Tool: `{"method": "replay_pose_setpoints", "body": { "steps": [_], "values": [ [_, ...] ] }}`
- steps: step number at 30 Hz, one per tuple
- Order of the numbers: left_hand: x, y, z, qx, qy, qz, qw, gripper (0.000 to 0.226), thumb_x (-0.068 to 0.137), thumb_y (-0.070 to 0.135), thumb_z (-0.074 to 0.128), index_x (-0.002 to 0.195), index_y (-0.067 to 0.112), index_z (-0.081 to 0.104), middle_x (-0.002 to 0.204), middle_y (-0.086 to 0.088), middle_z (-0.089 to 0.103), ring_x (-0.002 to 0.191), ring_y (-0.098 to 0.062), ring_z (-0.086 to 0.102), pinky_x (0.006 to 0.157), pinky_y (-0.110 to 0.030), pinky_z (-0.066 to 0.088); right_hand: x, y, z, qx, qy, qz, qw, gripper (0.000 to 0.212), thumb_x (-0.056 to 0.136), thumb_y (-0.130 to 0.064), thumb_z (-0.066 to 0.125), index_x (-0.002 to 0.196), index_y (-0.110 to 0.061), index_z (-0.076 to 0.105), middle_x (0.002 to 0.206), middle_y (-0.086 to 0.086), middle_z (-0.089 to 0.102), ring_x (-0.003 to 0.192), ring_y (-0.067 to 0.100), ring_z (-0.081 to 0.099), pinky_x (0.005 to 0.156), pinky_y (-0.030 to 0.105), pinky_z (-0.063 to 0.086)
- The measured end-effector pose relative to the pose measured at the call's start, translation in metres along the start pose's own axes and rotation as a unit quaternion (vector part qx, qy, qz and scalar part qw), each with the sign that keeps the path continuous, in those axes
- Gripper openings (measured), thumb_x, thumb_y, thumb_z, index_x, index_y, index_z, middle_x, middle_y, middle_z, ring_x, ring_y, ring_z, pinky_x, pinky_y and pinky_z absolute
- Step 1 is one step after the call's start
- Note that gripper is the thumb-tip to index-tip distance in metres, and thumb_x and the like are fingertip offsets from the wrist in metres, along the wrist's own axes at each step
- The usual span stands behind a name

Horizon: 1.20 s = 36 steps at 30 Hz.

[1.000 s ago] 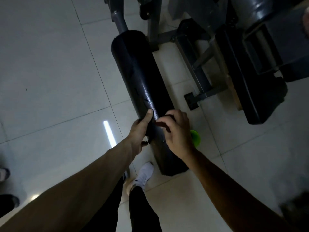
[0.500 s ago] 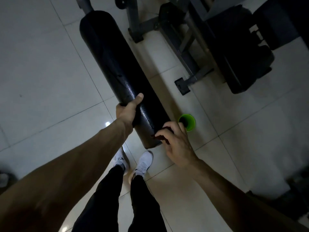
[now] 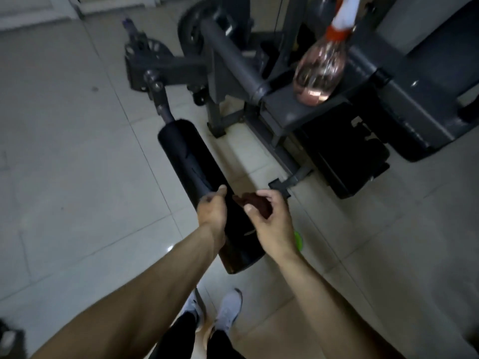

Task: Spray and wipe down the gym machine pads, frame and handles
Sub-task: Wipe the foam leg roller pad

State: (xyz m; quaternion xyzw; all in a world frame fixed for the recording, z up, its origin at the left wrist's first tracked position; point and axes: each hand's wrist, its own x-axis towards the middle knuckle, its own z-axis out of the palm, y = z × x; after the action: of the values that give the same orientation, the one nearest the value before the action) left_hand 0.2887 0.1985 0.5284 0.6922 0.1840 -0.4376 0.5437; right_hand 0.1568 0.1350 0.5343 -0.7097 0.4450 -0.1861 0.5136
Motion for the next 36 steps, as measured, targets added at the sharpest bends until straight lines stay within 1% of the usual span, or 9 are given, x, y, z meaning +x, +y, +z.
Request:
{"method": "replay_pose_setpoints", "body": {
  "steps": [2,5,8,15,19,25,28,31,36],
  "values": [
    [-0.029,0.021,0.005,-0.056,-0.152,-0.069,0.984,0.059,0.085,0.071,0.061,0.11,0.02,0.075,0.105,-0.007,0.076,0.094,-0.023,0.069,0.083,-0.038,0.052,0.004,-0.029,0.013,0.036,-0.012,0.0,0.999,0.043,0.09,-0.025,0.076,0.124,-0.04,0.057,0.125,-0.011,0.063,0.115,0.002,0.062,0.099,0.026,0.053],
    [-0.059,0.051,0.012,-0.117,-0.241,-0.092,0.959,0.035,0.094,0.051,0.063,0.095,0.018,0.072,0.089,-0.005,0.072,0.086,-0.02,0.071,0.081,-0.033,0.055,0.003,-0.075,0.008,0.11,-0.041,-0.008,0.993,0.058,0.091,-0.006,0.069,0.141,-0.032,0.053,0.137,-0.013,0.061,0.127,-0.003,0.057,0.111,0.022,0.045],
    [-0.082,0.08,0.022,-0.123,-0.228,-0.084,0.962,0.03,0.097,0.043,0.06,0.101,0.016,0.07,0.092,-0.007,0.074,0.087,-0.024,0.072,0.071,-0.036,0.056,0.013,-0.107,-0.016,0.154,-0.056,-0.009,0.987,0.069,0.083,-0.008,0.062,0.149,-0.025,0.049,0.146,-0.008,0.055,0.135,0.0,0.052,0.112,0.022,0.043],
    [-0.113,0.149,0.046,-0.165,-0.215,-0.038,0.962,0.035,0.093,0.046,0.06,0.094,0.011,0.064,0.093,-0.01,0.064,0.07,-0.024,0.061,0.06,-0.029,0.054,0.088,-0.169,-0.1,0.072,0.169,-0.04,0.982,0.072,0.086,-0.011,0.078,0.147,-0.03,0.046,0.142,-0.006,0.043,0.121,0.007,0.051,0.1,0.021,0.045],
    [-0.124,0.165,0.049,-0.189,-0.219,-0.009,0.957,0.031,0.095,0.042,0.061,0.087,0.012,0.064,0.086,-0.008,0.064,0.069,-0.021,0.06,0.068,-0.031,0.049,0.139,-0.196,-0.118,0.061,0.124,-0.036,0.99,0.106,0.081,-0.02,0.087,0.161,-0.037,0.019,0.166,0.0,0.025,0.148,0.027,0.037,0.115,0.05,0.042],
    [-0.115,0.152,0.026,-0.211,-0.204,-0.009,0.956,0.032,0.095,0.041,0.063,0.106,0.011,0.065,0.092,-0.011,0.065,0.072,-0.024,0.061,0.064,-0.033,0.047,0.158,-0.205,-0.106,-0.032,0.128,-0.055,0.99,0.112,0.077,-0.038,0.087,0.159,-0.05,0.012,0.168,0.0,0.022,0.152,0.034,0.029,0.116,0.066,0.034],
    [-0.106,0.143,0.009,-0.223,-0.192,-0.023,0.955,0.031,0.095,0.04,0.062,0.107,0.011,0.063,0.086,-0.011,0.064,0.069,-0.024,0.059,0.064,-0.033,0.044,0.145,-0.198,-0.089,-0.08,0.108,-0.097,0.986,0.092,0.068,-0.05,0.081,0.146,-0.045,0.033,0.144,-0.002,0.047,0.132,0.027,0.052,0.106,0.06,0.049],
    [-0.093,0.131,-0.012,-0.223,-0.171,-0.031,0.959,0.035,0.092,0.041,0.064,0.108,0.011,0.063,0.089,-0.012,0.064,0.069,-0.026,0.06,0.063,-0.032,0.047,0.113,-0.198,-0.059,-0.063,0.069,-0.142,0.985,0.077,0.077,-0.034,0.081,0.14,-0.033,0.037,0.114,-0.004,0.06,0.103,0.02,0.065,0.088,0.042,0.058],
    [-0.07,0.116,-0.069,-0.223,-0.12,-0.042,0.966,0.036,0.093,0.043,0.062,0.103,0.009,0.064,0.084,-0.013,0.065,0.071,-0.027,0.062,0.064,-0.034,0.05,0.062,-0.169,0.021,-0.111,-0.019,-0.16,0.981,0.076,0.081,-0.026,0.074,0.147,-0.027,0.037,0.118,-0.006,0.059,0.1,0.012,0.059,0.082,0.03,0.049]
  ]
}}
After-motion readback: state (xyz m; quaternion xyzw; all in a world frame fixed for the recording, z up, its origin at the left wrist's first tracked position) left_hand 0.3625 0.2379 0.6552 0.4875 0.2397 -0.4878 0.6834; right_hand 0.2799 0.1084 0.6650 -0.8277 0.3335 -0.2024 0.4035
